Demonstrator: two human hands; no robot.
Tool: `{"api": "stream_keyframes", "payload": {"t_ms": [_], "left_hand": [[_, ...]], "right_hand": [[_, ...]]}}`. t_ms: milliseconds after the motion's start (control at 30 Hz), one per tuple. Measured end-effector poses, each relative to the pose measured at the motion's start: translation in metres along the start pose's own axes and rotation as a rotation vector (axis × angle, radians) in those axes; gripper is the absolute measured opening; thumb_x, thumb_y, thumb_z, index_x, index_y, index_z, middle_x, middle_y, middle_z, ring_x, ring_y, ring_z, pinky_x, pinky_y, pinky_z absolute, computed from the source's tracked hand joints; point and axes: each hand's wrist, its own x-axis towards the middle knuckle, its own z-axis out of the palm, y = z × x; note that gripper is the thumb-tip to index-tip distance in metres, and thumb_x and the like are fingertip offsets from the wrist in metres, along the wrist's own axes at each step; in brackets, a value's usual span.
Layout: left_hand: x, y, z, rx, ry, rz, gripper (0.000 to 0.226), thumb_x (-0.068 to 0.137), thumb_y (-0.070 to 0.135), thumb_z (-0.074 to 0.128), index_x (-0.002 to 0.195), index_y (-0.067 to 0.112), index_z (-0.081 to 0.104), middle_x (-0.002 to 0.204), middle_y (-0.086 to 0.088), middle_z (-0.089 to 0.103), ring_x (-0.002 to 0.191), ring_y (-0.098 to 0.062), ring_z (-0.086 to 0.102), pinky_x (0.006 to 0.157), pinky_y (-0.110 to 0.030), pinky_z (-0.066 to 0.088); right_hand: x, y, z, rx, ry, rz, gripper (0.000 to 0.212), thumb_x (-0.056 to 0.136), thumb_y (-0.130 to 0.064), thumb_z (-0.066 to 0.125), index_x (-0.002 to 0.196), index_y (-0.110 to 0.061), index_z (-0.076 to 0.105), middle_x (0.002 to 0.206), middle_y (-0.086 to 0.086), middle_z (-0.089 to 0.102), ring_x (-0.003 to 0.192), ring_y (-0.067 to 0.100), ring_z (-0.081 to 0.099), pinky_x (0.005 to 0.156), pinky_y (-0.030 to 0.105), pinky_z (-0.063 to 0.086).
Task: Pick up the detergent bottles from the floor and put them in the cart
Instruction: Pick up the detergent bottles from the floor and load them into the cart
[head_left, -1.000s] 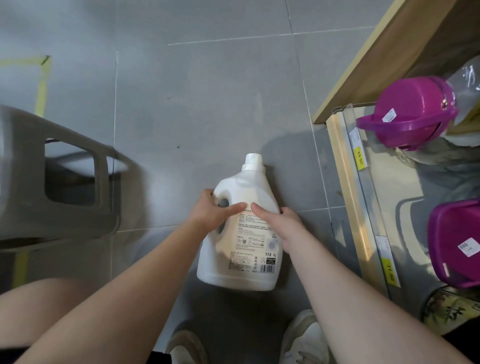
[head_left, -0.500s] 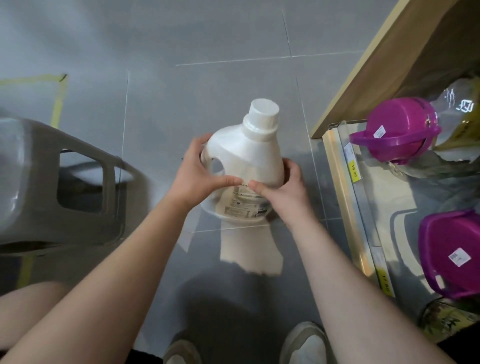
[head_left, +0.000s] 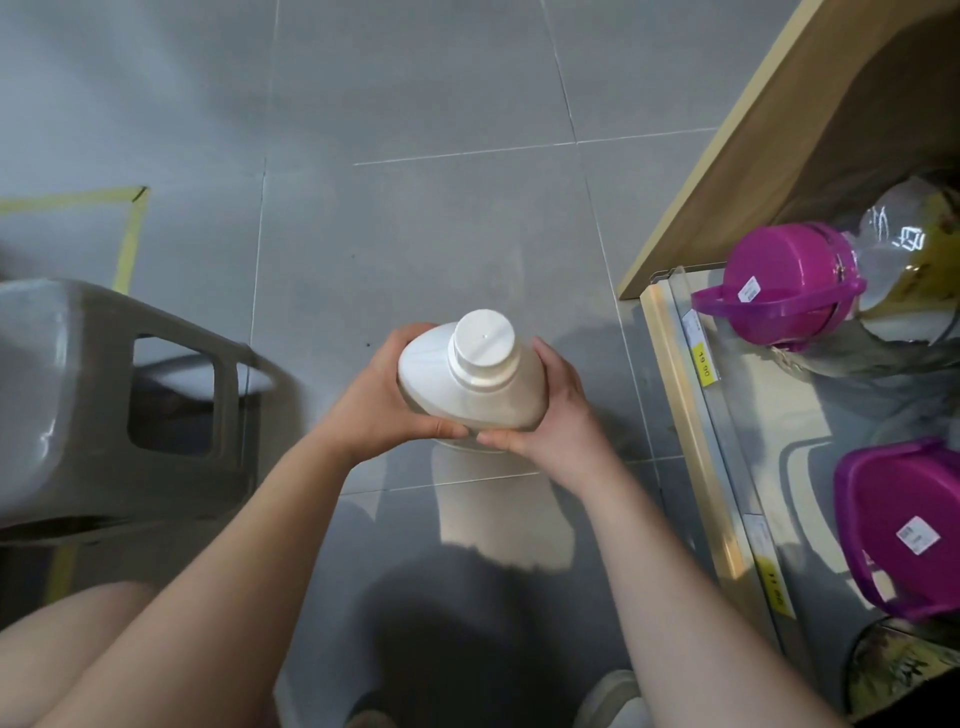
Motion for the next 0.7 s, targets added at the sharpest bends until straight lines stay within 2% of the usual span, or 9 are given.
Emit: {"api": "stream_keyframes", "payload": {"t_ms": [67,200,300,367,433,533,633,700], "left_hand": [[-0.001,0.002,0.000,-0.001,0.001,-0.005,0.101,0.059,0.008,0.103,0.138,0.038,0.046,0.134,0.021,0.059,0.112,0.025,0.054,0.085,0.002,0.041],[-0.004,0.013,-0.002,0.006,0.002,-0.033,0.103,0.055,0.005,0.105,0.133,0.036,0.045,0.127,0.021,0.059,0.105,0.027,0.055,0.079,0.001,0.044],[-0.010,0.029,-0.010,0.034,-0.016,-0.051,0.106,0.048,0.023,0.104,0.136,0.036,0.047,0.127,0.021,0.060,0.113,0.013,0.058,0.080,-0.004,0.047],[-0.019,0.042,-0.019,0.057,-0.005,-0.062,0.105,0.052,0.018,0.106,0.137,0.034,0.048,0.128,0.020,0.061,0.118,0.004,0.058,0.080,-0.005,0.047],[-0.031,0.060,-0.031,0.075,0.018,-0.057,0.101,0.057,0.011,0.105,0.137,0.034,0.049,0.129,0.020,0.061,0.118,0.005,0.058,0.079,-0.002,0.046],[-0.056,0.103,-0.052,0.098,0.041,-0.044,0.100,0.056,0.014,0.105,0.135,0.039,0.049,0.129,0.022,0.061,0.119,0.009,0.057,0.083,-0.004,0.046],[-0.086,0.165,-0.078,0.113,0.058,-0.019,0.099,0.056,0.021,0.106,0.133,0.046,0.050,0.127,0.027,0.063,0.118,0.013,0.057,0.087,-0.012,0.048],[-0.108,0.212,-0.099,0.104,0.076,0.009,0.099,0.055,0.027,0.107,0.134,0.047,0.051,0.127,0.027,0.064,0.119,0.008,0.059,0.094,-0.023,0.053]], "right_hand": [[0.005,-0.004,-0.003,-0.033,-0.034,-0.020,0.125,0.058,-0.025,0.104,0.160,-0.024,0.032,0.150,-0.011,0.035,0.140,0.003,0.034,0.117,0.020,0.029],[0.006,-0.013,-0.005,-0.058,-0.024,-0.035,0.110,0.056,-0.022,0.104,0.148,-0.022,0.045,0.146,-0.003,0.045,0.135,0.012,0.045,0.111,0.024,0.036],[-0.001,-0.024,-0.008,-0.031,-0.022,-0.027,0.108,0.057,-0.022,0.104,0.148,-0.023,0.046,0.146,-0.005,0.047,0.130,0.006,0.046,0.113,0.027,0.039],[-0.008,-0.036,-0.014,-0.022,-0.037,-0.031,0.108,0.057,-0.023,0.103,0.149,-0.026,0.046,0.143,-0.009,0.047,0.128,0.004,0.045,0.111,0.026,0.039],[-0.017,-0.055,-0.022,-0.039,-0.050,-0.042,0.109,0.057,-0.025,0.103,0.149,-0.027,0.045,0.140,-0.012,0.045,0.126,0.002,0.042,0.108,0.022,0.037],[-0.040,-0.097,-0.046,-0.038,-0.069,-0.049,0.109,0.057,-0.027,0.104,0.148,-0.029,0.044,0.139,-0.015,0.044,0.124,-0.001,0.042,0.106,0.022,0.038],[-0.068,-0.149,-0.083,-0.035,-0.082,-0.064,0.109,0.057,-0.026,0.104,0.148,-0.034,0.043,0.137,-0.020,0.043,0.123,-0.003,0.042,0.099,0.013,0.035],[-0.088,-0.192,-0.110,-0.033,-0.078,-0.082,0.107,0.056,-0.025,0.104,0.144,-0.040,0.043,0.134,-0.023,0.044,0.120,-0.008,0.042,0.092,-0.002,0.031]]}}
